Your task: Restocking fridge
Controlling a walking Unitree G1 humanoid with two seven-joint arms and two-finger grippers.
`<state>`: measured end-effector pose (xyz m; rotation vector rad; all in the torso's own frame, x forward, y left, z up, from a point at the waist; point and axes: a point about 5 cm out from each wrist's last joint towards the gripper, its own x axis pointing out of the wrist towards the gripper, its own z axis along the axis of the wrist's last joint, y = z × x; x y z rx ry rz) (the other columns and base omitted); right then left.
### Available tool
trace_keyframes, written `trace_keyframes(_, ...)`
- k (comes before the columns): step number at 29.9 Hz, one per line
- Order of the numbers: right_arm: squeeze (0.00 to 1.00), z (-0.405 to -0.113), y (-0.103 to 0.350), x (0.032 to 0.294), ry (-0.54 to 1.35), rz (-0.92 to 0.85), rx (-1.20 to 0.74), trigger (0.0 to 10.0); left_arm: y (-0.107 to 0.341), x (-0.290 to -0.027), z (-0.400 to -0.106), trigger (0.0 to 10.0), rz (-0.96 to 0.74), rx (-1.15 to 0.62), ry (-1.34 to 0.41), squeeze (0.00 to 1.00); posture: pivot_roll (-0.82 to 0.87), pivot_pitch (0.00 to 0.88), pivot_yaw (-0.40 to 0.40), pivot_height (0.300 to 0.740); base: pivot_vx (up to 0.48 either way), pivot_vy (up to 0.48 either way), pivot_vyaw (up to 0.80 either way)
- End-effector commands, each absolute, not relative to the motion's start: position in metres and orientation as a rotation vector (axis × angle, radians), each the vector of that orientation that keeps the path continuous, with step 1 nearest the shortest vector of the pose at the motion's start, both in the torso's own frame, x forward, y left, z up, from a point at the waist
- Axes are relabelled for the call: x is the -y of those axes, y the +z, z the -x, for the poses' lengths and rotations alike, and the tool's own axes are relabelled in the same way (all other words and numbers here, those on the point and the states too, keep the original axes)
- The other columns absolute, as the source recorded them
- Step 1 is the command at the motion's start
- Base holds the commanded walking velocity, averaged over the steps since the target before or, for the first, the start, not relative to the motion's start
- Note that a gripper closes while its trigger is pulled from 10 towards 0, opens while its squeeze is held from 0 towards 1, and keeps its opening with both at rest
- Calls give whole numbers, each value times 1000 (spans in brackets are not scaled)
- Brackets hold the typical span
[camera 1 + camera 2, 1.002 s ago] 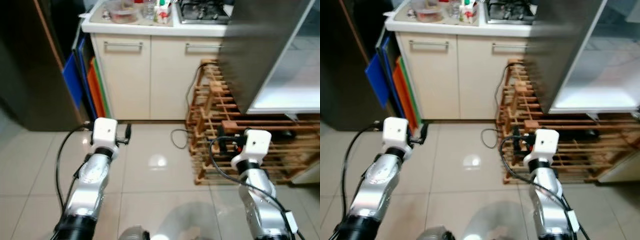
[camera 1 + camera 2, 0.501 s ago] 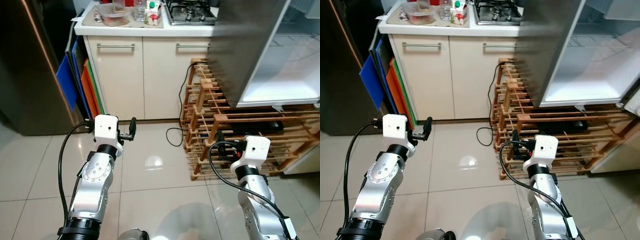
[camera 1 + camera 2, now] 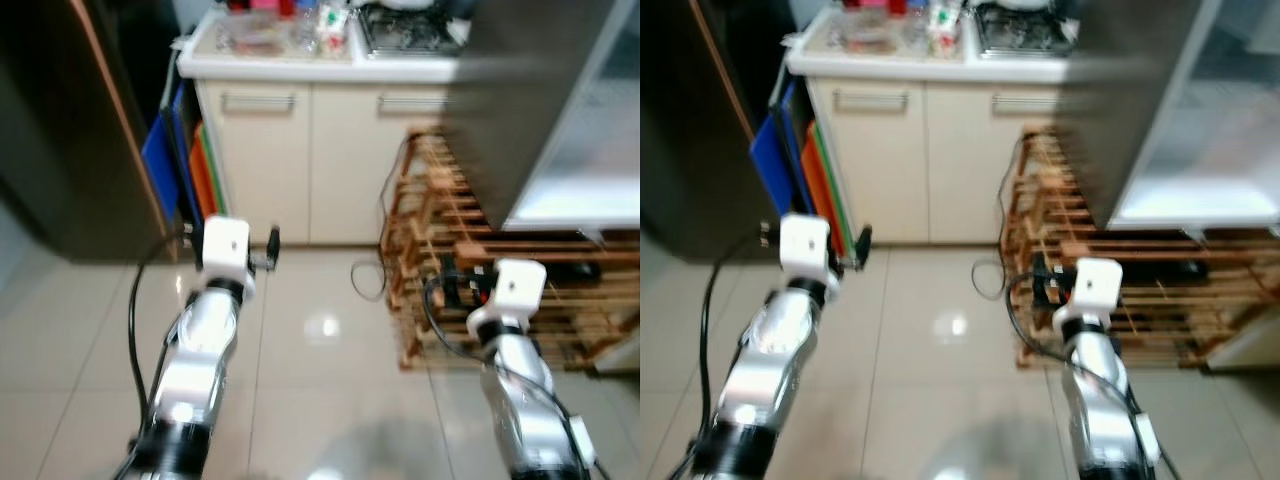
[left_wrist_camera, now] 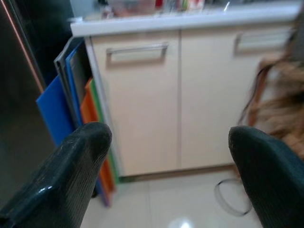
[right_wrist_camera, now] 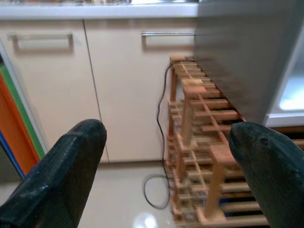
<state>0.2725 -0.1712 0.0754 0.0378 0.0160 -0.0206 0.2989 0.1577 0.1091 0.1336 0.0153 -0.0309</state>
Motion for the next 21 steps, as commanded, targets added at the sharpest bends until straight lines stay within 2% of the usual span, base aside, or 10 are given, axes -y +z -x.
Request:
trace_keyframes(1,0,-271,75,185,-61,-14,-18,10000,117,-144,-304,10000,-131,11,-68,0,23,38,1,740,480,0,0)
trace_keyframes(18,0,-283,89,178,-18,19,50,10000,121,-146,-307,10000,-117,40,-27,0,30,23,2,740,475,0,0)
trace_keyframes(21,0,-284,89,178,-19,18,49,10000,121,-146,-307,10000,-120,41,-30,0,33,19,4,740,465,0,785)
